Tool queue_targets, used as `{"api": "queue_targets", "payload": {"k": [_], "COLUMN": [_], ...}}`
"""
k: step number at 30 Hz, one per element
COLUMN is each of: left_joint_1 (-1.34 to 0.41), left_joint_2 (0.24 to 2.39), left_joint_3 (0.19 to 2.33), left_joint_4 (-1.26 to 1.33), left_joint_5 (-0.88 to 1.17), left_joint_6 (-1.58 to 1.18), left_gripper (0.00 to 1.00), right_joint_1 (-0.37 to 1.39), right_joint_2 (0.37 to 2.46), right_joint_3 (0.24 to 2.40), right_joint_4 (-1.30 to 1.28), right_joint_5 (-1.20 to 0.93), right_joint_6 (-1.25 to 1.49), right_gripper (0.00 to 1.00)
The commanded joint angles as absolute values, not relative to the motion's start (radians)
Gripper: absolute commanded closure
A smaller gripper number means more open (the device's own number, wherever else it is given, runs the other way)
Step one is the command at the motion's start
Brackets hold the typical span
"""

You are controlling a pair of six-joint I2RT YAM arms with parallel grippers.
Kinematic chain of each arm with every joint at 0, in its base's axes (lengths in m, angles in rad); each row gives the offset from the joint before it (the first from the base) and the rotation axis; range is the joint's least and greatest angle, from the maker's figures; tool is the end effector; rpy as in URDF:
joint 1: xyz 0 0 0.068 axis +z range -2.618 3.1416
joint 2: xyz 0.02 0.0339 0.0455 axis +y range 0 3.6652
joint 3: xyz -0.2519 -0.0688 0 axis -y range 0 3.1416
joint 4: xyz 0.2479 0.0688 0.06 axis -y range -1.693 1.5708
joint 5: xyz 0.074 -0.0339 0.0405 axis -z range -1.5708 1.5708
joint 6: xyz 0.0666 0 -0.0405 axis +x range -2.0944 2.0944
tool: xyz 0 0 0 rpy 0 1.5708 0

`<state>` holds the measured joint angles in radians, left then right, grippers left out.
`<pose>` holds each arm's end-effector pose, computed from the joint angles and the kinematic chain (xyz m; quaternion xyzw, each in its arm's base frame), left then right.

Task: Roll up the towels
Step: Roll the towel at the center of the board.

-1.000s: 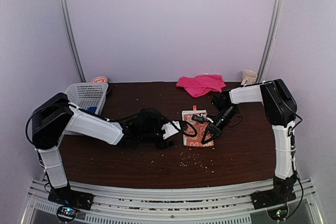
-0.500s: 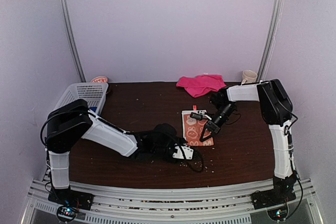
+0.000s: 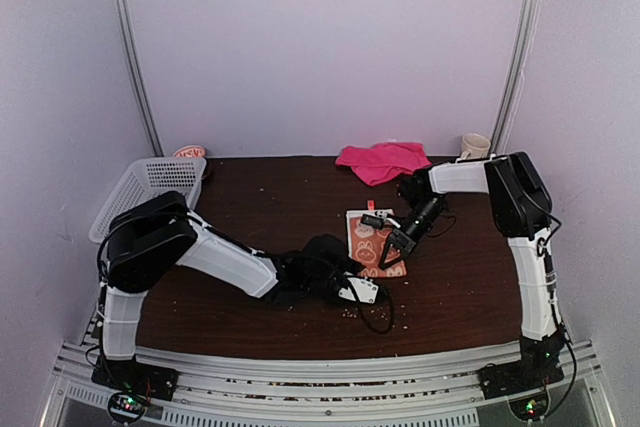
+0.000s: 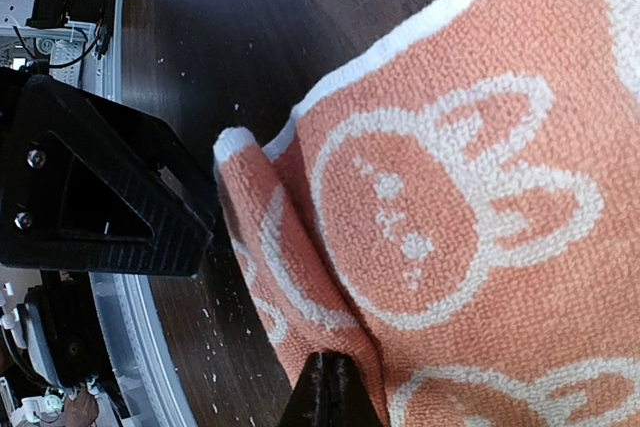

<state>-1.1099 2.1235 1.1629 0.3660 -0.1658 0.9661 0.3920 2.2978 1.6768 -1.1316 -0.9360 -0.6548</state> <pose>0.2141 -0.4064 0.0809 0.7385 0.4805 0.0394 0.4714 0.3523 0.2037 0.0946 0.4088 -0.7903 -0.4560 0.0215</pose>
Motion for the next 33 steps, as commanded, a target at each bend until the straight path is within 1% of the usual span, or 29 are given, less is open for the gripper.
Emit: {"api": "queue_targets", "payload": {"k": [1, 5, 10, 14, 18, 20, 21, 24, 27, 30, 33], "left_joint_1": [-1.104, -1.104, -1.104, -1.104, -1.104, -1.104, -1.104, -1.104, -1.104, -1.103, -1.100], "left_joint_2": [2.174, 2.195, 2.236, 2.264, 2.278, 2.281, 2.280, 2.268, 2.242, 2.218, 2.204], "left_joint_3": [1.189, 1.199, 1.220, 1.234, 1.239, 1.242, 1.242, 1.248, 1.256, 1.280, 1.312], "left_joint_4": [0.314, 0.294, 0.285, 0.297, 0.301, 0.294, 0.292, 0.266, 0.216, 0.140, 0.063], "left_joint_5": [-0.205, -0.231, -0.285, -0.330, -0.343, -0.338, -0.333, -0.296, -0.234, -0.168, -0.117], "left_joint_6": [1.011, 1.013, 1.018, 1.020, 1.018, 1.011, 1.006, 0.981, 0.937, 0.885, 0.824], "left_gripper": [0.58, 0.63, 0.64, 0.68, 0.83, 0.96, 1.00, 1.00, 1.00, 1.00, 1.00], "right_joint_1": [0.383, 0.381, 0.382, 0.382, 0.382, 0.382, 0.382, 0.380, 0.378, 0.369, 0.346], "right_joint_2": [2.347, 2.356, 2.371, 2.378, 2.378, 2.372, 2.367, 2.339, 2.279, 2.188, 2.078], "right_joint_3": [1.711, 1.725, 1.738, 1.741, 1.745, 1.748, 1.750, 1.756, 1.756, 1.733, 1.659], "right_joint_4": [-1.126, -1.140, -1.167, -1.181, -1.193, -1.203, -1.206, -1.224, -1.233, -1.209, -1.152], "right_joint_5": [-0.888, -0.887, -0.890, -0.888, -0.890, -0.893, -0.894, -0.896, -0.888, -0.862, -0.825], "right_joint_6": [-0.645, -0.655, -0.678, -0.692, -0.705, -0.715, -0.719, -0.745, -0.785, -0.806, -0.825], "right_gripper": [0.96, 0.96, 0.96, 0.96, 0.96, 0.96, 0.96, 0.95, 0.92, 0.83, 0.74]}}
